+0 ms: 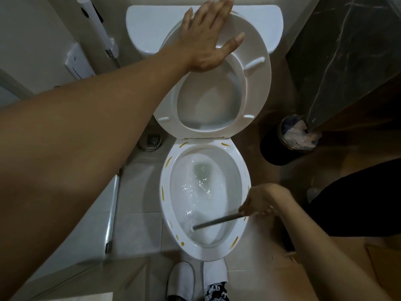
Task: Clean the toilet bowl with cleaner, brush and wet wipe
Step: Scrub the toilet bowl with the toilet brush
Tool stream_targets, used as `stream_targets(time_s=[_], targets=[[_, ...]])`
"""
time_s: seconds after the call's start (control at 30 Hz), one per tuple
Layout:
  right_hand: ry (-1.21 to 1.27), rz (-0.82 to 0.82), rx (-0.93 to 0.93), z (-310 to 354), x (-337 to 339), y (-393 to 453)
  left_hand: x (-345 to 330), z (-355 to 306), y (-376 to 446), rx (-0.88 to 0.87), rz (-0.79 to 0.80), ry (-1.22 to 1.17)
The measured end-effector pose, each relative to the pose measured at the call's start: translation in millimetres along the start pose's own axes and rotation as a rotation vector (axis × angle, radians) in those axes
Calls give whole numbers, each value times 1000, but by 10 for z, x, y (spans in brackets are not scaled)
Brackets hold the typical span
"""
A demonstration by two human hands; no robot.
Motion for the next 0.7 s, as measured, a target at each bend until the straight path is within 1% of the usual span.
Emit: stream_targets(time_s=[0.07, 0.13, 0.2, 0.27, 0.33, 0.4, 0.47, 0.53, 0.63, 0.7], targets=[[-46, 59, -69, -108, 85, -89, 2, 1, -5, -2, 1, 4], [-78, 25, -101, -143, 204, -149, 15, -4, -13, -4, -3, 10], [-89, -31, -94, -136, 224, -101, 24, -9, -14, -4, -4, 11], [-30, -37, -40, -86, 90, 18, 25, -2, -11, -3, -3, 10], [19, -65, 55, -24, 10, 78, 22, -2, -9, -2, -2, -7], [72, -71, 110, 6, 3, 81, 24, -8, -11, 0, -5, -21], [97, -113, 139, 13, 63, 148, 29, -18, -14, 0, -13, -22], [189, -201, 164, 72, 118, 237, 32, -15, -14, 3, -20, -20], [465, -357, 171, 150, 179, 340, 35, -7, -19, 9, -26, -3], [557, -382, 153, 134, 159, 373, 34, -18, -17, 9, -29, 6]])
Point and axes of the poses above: each hand's wrist, its own y-axis towards the middle knuckle, its own x-axis out of the back of the hand, z = x × y, the point moved 9 cm from there along y, towards the middle knuckle, and after that the axes turned 2 degrees about -z, right-handed, at the moved point
